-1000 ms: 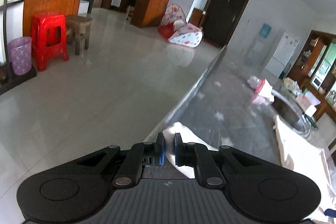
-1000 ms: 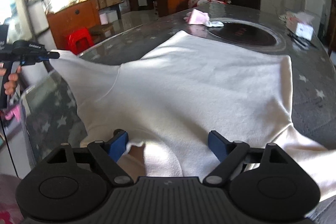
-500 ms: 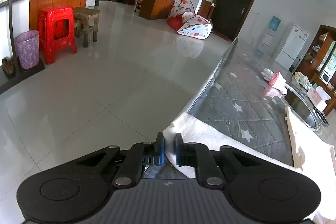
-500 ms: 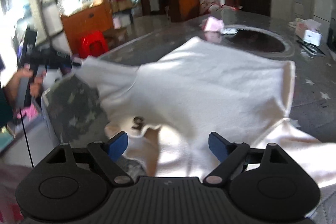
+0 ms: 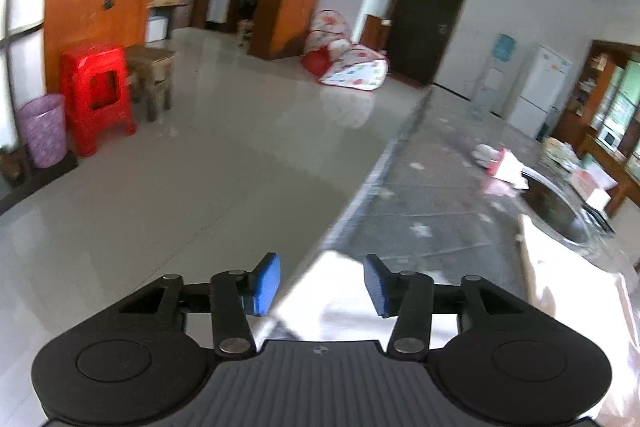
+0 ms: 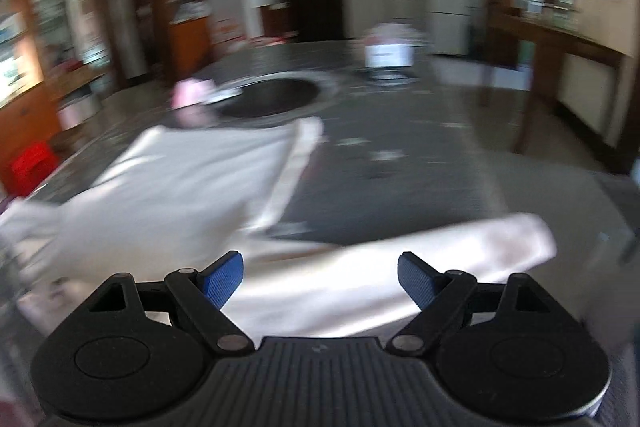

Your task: Fold clothes

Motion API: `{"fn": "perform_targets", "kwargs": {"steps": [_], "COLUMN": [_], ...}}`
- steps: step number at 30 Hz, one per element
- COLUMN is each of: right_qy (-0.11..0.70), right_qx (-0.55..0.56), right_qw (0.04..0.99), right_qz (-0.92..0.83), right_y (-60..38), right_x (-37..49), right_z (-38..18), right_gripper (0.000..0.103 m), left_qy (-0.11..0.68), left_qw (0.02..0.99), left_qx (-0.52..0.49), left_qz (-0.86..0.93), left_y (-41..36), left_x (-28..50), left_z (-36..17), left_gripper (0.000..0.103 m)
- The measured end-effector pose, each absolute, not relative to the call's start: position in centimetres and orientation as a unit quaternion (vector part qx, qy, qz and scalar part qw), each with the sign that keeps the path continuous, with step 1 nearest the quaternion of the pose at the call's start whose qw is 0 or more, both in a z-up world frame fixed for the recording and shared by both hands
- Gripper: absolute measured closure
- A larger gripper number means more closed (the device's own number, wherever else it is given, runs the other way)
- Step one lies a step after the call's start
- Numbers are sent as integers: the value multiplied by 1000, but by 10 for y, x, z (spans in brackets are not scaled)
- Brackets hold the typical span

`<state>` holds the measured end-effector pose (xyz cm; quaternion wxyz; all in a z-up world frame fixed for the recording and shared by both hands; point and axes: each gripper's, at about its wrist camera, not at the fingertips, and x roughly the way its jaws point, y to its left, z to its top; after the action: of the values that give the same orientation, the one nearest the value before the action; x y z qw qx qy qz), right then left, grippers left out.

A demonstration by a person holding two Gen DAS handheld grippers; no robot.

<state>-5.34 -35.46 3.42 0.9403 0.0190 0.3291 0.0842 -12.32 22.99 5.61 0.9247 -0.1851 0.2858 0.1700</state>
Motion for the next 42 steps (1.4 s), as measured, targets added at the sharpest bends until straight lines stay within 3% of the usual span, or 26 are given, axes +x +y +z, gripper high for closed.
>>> {"fn": "perform_targets", "kwargs": {"steps": [5, 9, 11, 12, 16, 19, 22, 32, 36, 38, 42], "right_qy": [331, 335, 340, 345, 348, 345, 334, 237, 276, 316, 342], "right_qx": [51, 80, 101, 112, 135, 141, 140, 116, 105, 87, 49], "right_qw": [942, 938, 933, 930, 926, 927, 931, 965, 955, 942, 931], "right_qz": [-6, -41, -53, -56, -56, -52, -55, 4, -35, -75, -116], "right_y": [-401, -424, -435, -439, -446, -447, -446, -430, -445, -452, -449], "right_x": [-39, -25, -18, -14, -13, -17, -21, -60, -71, -72, -71], "right_z": [25, 17, 11, 9, 2, 2, 10, 72, 61, 46, 34], "right_gripper": [18, 23, 35, 37, 67, 89, 96, 98, 95, 86, 86], "left_qy": [286, 294, 293, 294, 299, 307, 311, 327, 340, 345, 359], "left_qw": [938, 944, 947, 947, 947, 944, 941, 919, 906, 900, 892], "left_qx": [-162, -143, -131, -129, -111, -97, -85, -23, 6, 17, 27], "left_qz": [108, 44, 20, 8, -40, -74, -106, -218, -252, -265, -273], "left_y": [192, 155, 138, 129, 96, 75, 55, -16, -31, -36, -35], "left_x": [-108, -95, -91, -89, -84, -81, -78, -69, -74, -77, -79], "left_z": [64, 66, 68, 68, 66, 63, 59, 42, 31, 27, 21], "left_gripper": [37, 32, 17, 13, 1, 0, 0, 0, 0, 0, 0]}}
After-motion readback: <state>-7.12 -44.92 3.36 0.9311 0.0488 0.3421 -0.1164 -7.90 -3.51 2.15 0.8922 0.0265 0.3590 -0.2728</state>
